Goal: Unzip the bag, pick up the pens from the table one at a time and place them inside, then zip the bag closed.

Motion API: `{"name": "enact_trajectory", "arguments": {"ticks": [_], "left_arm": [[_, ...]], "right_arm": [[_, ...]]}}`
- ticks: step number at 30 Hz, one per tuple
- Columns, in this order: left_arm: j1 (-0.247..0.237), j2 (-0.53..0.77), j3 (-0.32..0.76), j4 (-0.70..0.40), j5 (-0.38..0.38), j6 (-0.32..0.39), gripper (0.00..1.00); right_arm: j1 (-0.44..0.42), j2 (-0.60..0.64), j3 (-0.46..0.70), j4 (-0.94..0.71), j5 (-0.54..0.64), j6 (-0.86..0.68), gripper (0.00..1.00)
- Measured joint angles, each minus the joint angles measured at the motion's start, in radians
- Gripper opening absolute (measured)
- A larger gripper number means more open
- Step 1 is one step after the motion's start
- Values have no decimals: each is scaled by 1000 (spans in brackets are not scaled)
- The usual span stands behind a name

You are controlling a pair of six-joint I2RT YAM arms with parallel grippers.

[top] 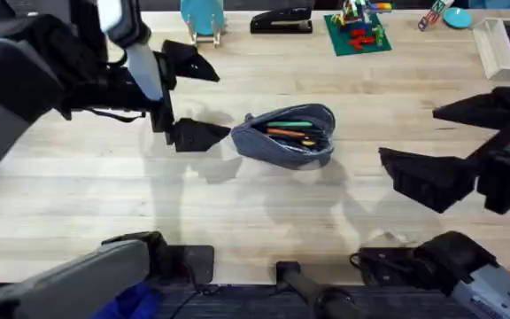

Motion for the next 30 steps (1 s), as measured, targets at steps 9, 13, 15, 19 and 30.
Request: {"name": "enact_trajectory", "arguments": {"ticks": [9, 13, 15, 19, 30], "left_arm": [[0, 156, 0, -42, 22, 260, 993], [0, 226, 0, -42, 22, 327, 993], [0, 261, 0, -42, 23, 351, 995], [0, 318, 0, -41, 23, 395, 993], [76, 382, 0, -87, 30, 515, 993]], "right_arm": [[0, 0, 0, 0, 0, 0, 998], [0, 0, 0, 0, 0, 0, 997], [0, 0, 0, 0, 0, 0, 997], [0, 0, 0, 0, 0, 0, 998], [0, 0, 0, 0, 0, 0, 998]]}}
